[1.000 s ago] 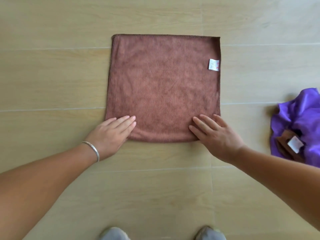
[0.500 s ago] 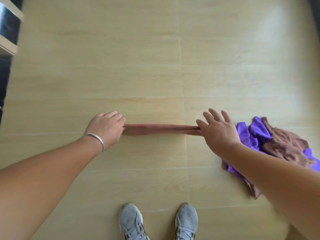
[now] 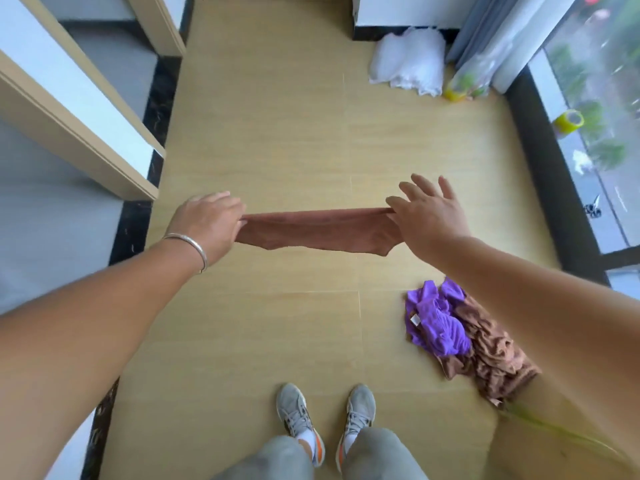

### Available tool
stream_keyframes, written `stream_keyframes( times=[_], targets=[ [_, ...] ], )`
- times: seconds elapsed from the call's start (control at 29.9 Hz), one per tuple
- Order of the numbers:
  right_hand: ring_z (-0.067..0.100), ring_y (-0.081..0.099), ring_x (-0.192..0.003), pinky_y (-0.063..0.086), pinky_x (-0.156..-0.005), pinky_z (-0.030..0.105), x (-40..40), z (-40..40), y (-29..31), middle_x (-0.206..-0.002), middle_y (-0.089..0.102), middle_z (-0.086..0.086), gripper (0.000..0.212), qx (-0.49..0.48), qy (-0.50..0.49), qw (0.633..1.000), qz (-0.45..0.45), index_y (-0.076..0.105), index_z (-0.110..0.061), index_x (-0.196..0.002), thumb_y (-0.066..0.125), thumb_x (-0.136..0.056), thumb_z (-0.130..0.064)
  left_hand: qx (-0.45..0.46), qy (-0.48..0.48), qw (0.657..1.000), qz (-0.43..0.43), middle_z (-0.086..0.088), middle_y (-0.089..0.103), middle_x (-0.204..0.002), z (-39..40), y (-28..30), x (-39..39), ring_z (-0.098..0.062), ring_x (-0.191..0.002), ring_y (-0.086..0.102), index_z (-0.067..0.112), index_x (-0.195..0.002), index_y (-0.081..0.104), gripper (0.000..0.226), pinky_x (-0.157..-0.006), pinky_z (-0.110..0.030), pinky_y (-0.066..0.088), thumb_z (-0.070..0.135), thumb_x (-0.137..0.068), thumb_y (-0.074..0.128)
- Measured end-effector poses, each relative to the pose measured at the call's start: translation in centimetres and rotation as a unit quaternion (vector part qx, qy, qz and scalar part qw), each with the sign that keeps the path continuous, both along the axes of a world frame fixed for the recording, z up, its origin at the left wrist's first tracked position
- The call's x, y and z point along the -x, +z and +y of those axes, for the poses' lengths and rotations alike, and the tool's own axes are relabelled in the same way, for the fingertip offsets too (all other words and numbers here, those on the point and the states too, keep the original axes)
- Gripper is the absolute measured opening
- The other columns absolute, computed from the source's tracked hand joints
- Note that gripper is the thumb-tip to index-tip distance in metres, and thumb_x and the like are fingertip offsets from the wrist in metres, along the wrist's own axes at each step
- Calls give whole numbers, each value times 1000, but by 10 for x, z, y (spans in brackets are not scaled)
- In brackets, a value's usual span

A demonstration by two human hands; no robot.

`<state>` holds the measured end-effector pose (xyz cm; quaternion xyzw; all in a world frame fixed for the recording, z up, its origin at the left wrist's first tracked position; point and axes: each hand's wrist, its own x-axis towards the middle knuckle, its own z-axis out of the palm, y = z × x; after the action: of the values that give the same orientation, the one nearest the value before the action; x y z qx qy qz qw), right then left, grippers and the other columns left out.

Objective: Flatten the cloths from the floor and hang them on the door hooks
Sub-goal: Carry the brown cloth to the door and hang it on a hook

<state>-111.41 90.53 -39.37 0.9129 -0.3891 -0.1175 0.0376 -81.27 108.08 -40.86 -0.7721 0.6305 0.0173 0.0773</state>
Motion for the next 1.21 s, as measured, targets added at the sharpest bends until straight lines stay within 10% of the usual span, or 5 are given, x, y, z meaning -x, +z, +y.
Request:
stream_keyframes(
  times=[0.57,1.21],
  targets=[
    [14,16,-145,4,-116,46,-44,-6,372,-146,43,-9,37,219,17,961,-166,60,-40,-124,32,-101,-47,232,57,959,-155,8,58,-83,-1,382,-46,-16,-82,53,27,-80,56,34,-67,-30,27,37,-100,31],
    [15,24,-142,11,-117,45,-139,20,489,-139,50,-9,37,284,10,930,-235,64,-39,-117,32,-100,-49,316,137,922,-175,2,64,-77,46,509,-113,-22,-72,59,25,-77,64,37,-61,-30,42,33,-99,36]
  ],
)
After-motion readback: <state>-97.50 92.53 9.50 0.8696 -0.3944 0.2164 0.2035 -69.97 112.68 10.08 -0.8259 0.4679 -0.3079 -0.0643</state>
